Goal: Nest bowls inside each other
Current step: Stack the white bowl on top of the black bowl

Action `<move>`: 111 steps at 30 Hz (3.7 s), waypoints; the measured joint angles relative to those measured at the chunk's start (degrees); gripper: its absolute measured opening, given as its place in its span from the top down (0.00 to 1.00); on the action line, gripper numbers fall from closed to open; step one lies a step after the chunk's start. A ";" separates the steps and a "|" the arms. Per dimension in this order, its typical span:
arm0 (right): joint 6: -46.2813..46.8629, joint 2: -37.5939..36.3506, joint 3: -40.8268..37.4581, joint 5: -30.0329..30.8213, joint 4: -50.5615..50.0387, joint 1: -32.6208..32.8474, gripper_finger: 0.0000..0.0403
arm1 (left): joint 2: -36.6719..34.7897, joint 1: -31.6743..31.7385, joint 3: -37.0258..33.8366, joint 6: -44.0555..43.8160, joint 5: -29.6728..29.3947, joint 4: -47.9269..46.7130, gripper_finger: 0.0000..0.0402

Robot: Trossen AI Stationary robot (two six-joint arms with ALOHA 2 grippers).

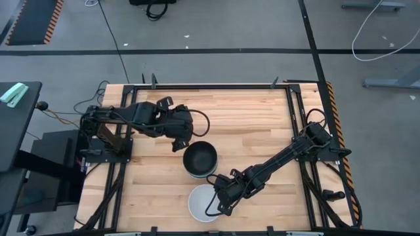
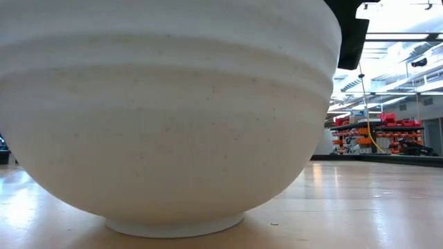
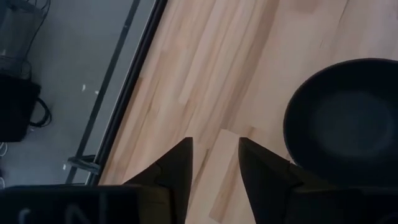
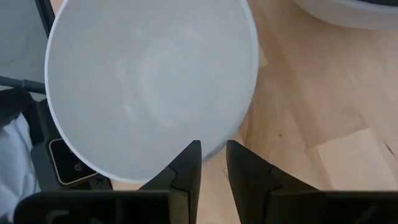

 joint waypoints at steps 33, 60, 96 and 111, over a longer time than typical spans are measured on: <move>-1.14 3.10 -0.09 -0.30 1.21 -0.81 0.79 | -30.41 0.66 -62.94 -9.22 -0.22 27.77 0.69; -2.04 3.85 0.11 2.42 1.26 -0.68 0.97 | -30.21 0.63 -74.14 -5.93 11.97 54.50 0.72; -7.12 -0.08 0.15 11.85 -11.61 -1.34 0.99 | -21.33 1.23 -74.11 -2.16 26.67 73.51 0.75; -2.56 -12.30 0.11 22.10 -19.43 0.98 0.99 | -20.29 2.99 -74.07 -0.05 28.92 77.90 0.77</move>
